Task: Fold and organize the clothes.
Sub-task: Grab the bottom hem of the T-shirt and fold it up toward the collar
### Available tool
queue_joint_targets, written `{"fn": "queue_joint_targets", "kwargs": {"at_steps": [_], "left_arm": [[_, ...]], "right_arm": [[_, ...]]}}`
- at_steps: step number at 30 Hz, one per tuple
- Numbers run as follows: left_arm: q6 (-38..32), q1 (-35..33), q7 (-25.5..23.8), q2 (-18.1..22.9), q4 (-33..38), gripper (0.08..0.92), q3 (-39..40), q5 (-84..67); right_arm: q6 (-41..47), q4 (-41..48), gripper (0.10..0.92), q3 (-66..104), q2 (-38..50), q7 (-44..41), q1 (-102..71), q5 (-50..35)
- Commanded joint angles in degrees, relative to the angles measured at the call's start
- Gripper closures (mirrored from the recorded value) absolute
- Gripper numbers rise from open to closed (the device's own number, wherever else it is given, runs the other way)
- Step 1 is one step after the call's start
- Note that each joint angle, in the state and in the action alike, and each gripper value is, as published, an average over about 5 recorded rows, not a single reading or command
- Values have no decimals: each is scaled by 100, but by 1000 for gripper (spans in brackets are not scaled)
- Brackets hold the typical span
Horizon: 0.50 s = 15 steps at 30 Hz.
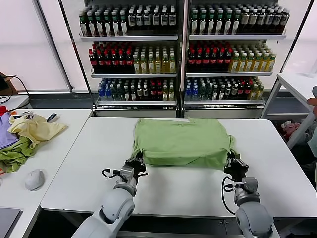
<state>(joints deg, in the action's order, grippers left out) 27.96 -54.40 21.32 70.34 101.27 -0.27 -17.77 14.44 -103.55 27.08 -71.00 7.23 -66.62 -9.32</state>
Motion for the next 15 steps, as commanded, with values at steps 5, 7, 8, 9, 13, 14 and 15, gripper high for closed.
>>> {"fn": "queue_joint_targets", "kwargs": {"at_steps": [5, 7, 8, 9, 13, 14, 15], "left_arm": [[-54, 874, 45, 158, -1271, 898, 358, 758], [-53, 882, 72, 166, -1290, 898, 356, 840], [-51, 882, 82, 166, -1293, 898, 354, 866], [-50, 880, 90, 165, -1295, 898, 353, 881], [-42, 875, 103, 173, -1316, 898, 366, 887], [-38, 873, 109, 183, -1322, 898, 364, 884], [-36, 868, 117, 194, -1322, 898, 357, 879]], "right_arm": [[-6, 1054, 890, -437, -5, -74, 937, 423], [-8, 1103, 890, -475, -35, -95, 958, 491], [-8, 1124, 890, -490, -46, -107, 962, 516], [-4, 1142, 890, -504, -54, -122, 965, 542], [54, 1231, 860, -560, -82, -189, 978, 691], [63, 1246, 838, -564, -93, -202, 977, 722], [57, 1246, 808, -559, -106, -214, 964, 738]]}}
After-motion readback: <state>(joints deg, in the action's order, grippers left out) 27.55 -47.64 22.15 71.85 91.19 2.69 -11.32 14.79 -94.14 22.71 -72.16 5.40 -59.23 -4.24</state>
